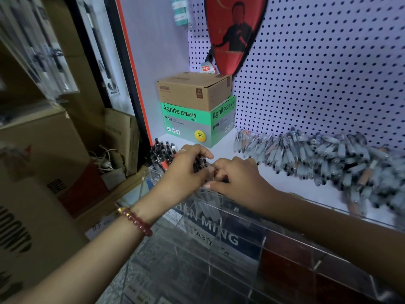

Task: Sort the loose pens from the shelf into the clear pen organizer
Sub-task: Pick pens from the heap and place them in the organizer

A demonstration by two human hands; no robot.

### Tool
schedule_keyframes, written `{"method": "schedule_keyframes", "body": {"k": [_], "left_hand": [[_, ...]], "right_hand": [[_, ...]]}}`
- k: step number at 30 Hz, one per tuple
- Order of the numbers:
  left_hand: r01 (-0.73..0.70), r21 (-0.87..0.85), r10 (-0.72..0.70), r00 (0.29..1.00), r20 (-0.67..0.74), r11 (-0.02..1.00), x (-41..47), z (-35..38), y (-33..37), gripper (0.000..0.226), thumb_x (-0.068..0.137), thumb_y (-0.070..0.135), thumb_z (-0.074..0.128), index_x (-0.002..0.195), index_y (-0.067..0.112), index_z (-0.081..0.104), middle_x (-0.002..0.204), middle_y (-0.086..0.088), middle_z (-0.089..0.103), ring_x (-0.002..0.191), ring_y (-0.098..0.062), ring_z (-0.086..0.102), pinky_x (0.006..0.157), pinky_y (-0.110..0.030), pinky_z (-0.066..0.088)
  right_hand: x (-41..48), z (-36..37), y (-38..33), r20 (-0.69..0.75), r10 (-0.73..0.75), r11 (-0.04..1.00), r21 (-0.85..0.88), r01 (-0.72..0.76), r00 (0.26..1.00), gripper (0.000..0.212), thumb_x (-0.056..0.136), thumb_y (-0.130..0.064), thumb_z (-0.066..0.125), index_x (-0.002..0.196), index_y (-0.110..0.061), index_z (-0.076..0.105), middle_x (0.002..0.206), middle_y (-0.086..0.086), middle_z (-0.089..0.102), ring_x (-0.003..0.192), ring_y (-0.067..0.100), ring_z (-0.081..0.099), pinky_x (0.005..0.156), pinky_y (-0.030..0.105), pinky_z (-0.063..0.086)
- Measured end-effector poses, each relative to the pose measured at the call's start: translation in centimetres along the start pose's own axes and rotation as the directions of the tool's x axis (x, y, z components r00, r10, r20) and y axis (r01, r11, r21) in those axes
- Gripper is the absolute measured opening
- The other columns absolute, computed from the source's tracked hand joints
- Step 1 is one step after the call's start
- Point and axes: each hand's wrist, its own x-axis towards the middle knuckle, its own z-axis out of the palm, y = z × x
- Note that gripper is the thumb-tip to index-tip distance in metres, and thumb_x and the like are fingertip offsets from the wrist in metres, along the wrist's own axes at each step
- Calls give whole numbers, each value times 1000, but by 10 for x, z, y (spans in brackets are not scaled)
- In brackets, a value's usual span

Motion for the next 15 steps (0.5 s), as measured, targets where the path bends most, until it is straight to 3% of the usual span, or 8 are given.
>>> {"method": "schedule_keyframes", "body": {"k": [3,6,9,12,15], "left_hand": [[-43,58,47,997,-66,997,0,6,1,33,85,-11,55,94,21,54,103,-11,53,90,4,48,68,0,35],[-55,-24,53,997,-56,998,-1,5,10,40,86,-20,43,95,18,52,99,-5,45,78,18,49,59,-3,42],[-66,-19,65,997,-30,998,1,5,11,45,88,-16,44,89,29,49,95,-2,43,77,5,52,55,-8,44],[-44,36,44,999,10,998,4,2,5,42,87,-7,53,85,34,46,97,-6,48,70,0,48,56,-11,38],[-63,111,64,998,-2,992,4,-1,4,35,84,5,65,82,35,47,99,-2,51,86,-11,49,69,-15,37]], "right_hand": [[5,6,-5,6,32,999,10,-32,999,20,87,-33,64,100,-21,56,81,-6,71,88,16,58,82,32,32],[4,4,-6,34,61,986,155,-66,998,19,88,-19,61,103,-14,51,83,-4,73,89,18,60,87,39,40],[3,1,-6,56,43,982,184,-52,998,19,89,-16,59,105,-12,50,82,-4,72,90,19,61,90,44,41],[3,3,-5,22,5,998,58,-6,1000,23,88,-28,63,104,-13,55,82,0,68,85,22,58,85,39,43],[2,4,-4,-20,-34,999,7,34,999,28,87,-35,64,101,-12,59,79,1,65,82,23,57,82,35,42]]}}
